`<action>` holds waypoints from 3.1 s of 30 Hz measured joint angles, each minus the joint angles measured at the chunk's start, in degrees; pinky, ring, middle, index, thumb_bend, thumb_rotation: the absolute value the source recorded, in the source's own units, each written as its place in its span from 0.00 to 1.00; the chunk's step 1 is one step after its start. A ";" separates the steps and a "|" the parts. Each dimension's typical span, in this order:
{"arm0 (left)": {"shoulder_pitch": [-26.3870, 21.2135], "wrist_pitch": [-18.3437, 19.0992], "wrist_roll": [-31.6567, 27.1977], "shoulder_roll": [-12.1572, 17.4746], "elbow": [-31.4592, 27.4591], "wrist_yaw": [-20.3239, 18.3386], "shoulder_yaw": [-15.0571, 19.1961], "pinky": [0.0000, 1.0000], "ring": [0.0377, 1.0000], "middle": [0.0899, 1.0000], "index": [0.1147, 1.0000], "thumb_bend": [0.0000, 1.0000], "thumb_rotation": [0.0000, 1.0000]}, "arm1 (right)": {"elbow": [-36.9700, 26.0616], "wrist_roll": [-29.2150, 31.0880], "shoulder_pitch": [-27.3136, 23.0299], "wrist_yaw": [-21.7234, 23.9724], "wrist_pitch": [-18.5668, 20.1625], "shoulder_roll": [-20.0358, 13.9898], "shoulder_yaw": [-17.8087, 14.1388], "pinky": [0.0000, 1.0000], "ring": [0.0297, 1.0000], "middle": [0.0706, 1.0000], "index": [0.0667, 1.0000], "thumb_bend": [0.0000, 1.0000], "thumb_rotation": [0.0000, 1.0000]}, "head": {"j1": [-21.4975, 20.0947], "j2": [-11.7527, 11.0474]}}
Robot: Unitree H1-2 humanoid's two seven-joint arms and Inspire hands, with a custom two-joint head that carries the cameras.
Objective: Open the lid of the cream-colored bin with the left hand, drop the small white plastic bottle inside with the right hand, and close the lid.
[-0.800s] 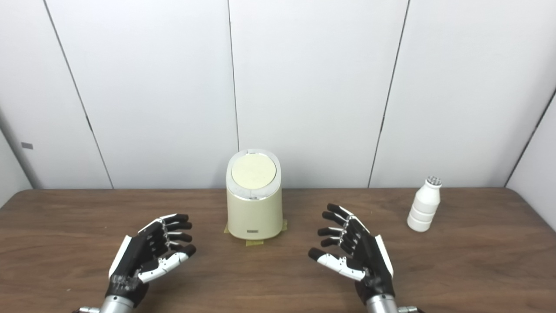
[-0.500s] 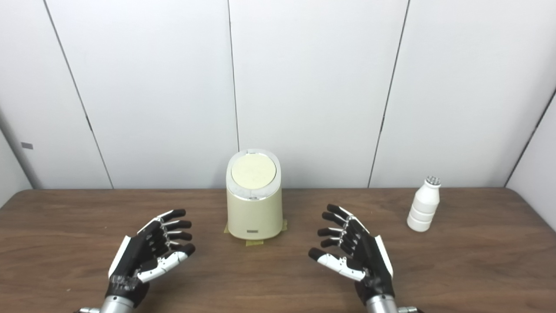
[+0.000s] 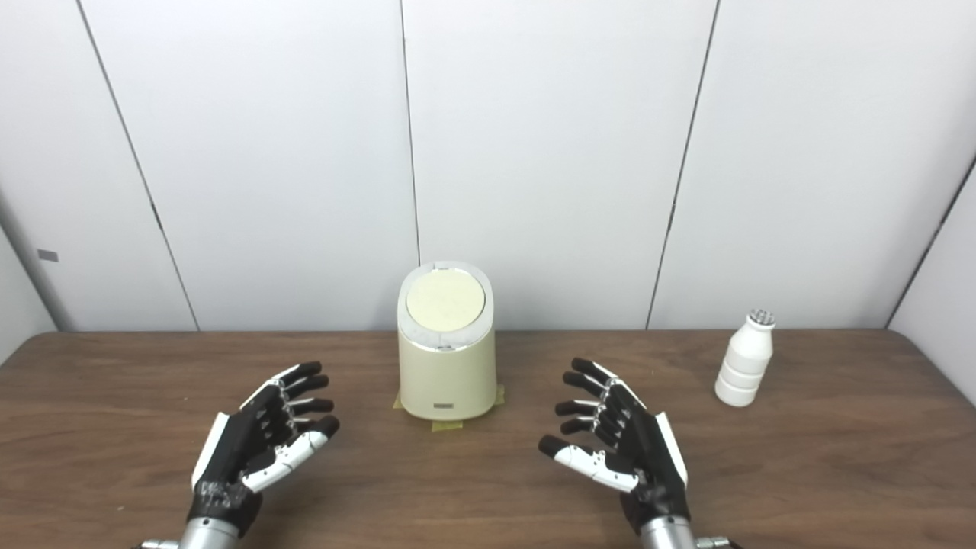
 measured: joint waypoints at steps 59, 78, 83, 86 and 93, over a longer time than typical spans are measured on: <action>-32.74 18.10 22.56 2.42 19.36 4.70 -12.11 1.00 1.00 1.00 1.00 0.94 0.22 | 0.50 -0.84 -0.67 -0.84 -1.39 0.56 0.02 0.50 0.60 0.75 0.77 0.81 0.22 | -1.06 1.05; -35.29 20.86 27.70 0.69 22.97 6.82 -14.84 1.00 1.00 1.00 1.00 0.92 0.23 | -1.04 -1.27 -0.50 -2.00 -1.20 1.97 0.80 0.50 0.60 0.74 0.77 0.82 0.21 | -2.38 1.49; -36.86 21.30 29.98 0.60 25.02 7.43 -16.50 1.00 1.00 1.00 1.00 0.93 0.20 | -1.04 -1.24 -0.49 -2.01 -1.21 2.13 0.95 0.49 0.59 0.74 0.76 0.83 0.22 | -2.29 1.76; -37.71 22.98 32.11 0.63 25.80 7.76 -17.85 1.00 1.00 1.00 1.00 0.94 0.17 | -1.05 -1.10 -0.47 -2.00 -1.20 2.12 0.92 0.48 0.59 0.74 0.76 0.83 0.22 | -2.29 1.84; -38.87 25.80 38.84 3.03 26.38 6.90 -23.99 1.00 1.00 1.00 1.00 0.92 0.08 | -1.95 -1.17 -0.31 -2.07 -0.88 2.10 0.93 0.49 0.60 0.74 0.76 0.82 0.22 | -1.76 2.11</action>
